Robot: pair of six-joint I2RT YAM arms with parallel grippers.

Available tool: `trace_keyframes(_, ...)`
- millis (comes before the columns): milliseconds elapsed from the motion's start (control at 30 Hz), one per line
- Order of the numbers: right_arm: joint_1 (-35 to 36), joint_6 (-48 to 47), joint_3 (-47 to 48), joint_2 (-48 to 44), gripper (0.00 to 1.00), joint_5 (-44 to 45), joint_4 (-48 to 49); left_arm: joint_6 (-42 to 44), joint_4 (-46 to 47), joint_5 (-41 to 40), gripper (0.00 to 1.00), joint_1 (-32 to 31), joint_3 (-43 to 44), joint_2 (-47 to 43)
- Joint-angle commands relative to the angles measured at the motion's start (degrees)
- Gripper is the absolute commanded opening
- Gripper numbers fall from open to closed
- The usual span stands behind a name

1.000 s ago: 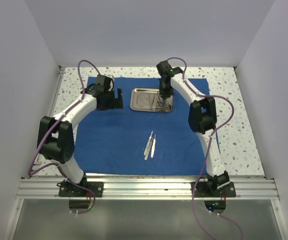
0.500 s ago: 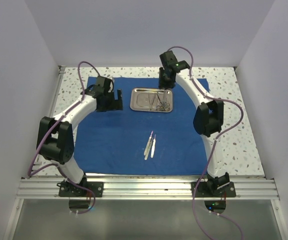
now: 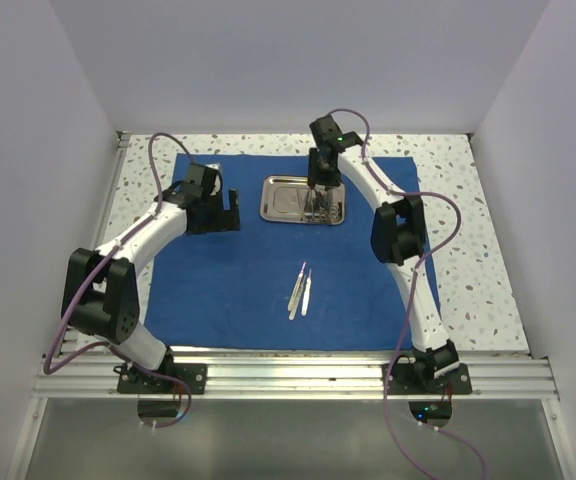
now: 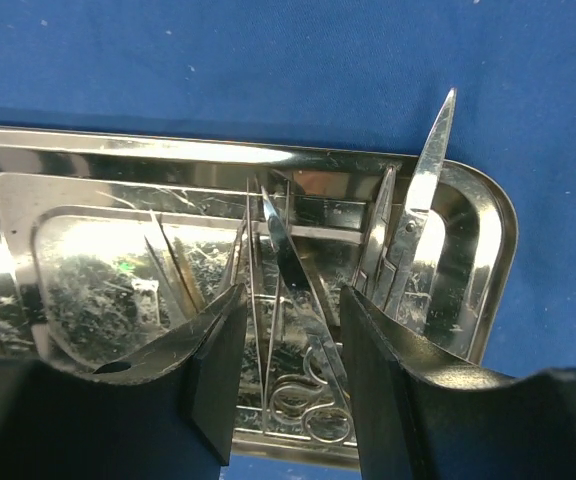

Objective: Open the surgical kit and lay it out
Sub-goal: Pick up the medical item from the container.

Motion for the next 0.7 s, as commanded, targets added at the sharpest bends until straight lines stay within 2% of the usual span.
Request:
trace_keyframes(0,0.0,-0.9,1.1,0.4,0.46,-1.2,-0.5,-0.1,1.1,-1.9,0.96,0.6,-1.3,-2.9)
trace_keyframes(300,0.2,-1.3,-2.1,1.7,0.44,-0.1,-0.8,0.0,1.8,-2.7,0.96,0.6,-2.8,-3.0)
trace_keyframes(333,0.2,-1.4,-2.6,1.9,0.39,0.0,-0.8,0.0,1.8,-2.8,0.96,0.6,-2.9,-3.0)
trace_keyframes(433,0.2,-1.5,-2.5,3.0,0.31,0.0,-1.3,0.0,2.0,-3.2,0.96,0.6,-3.6,-3.3)
trace_keyframes(467,0.2,-1.5,-2.0,3.5,0.24,0.1,-1.4,0.0,2.0,-3.3,0.96,0.6,-3.7,-3.5)
trace_keyframes(667,0.3,-1.5,-0.1,6.0,0.07,0.6,-3.2,0.4,2.0,-4.0,0.96,1.0,-4.2,-3.7)
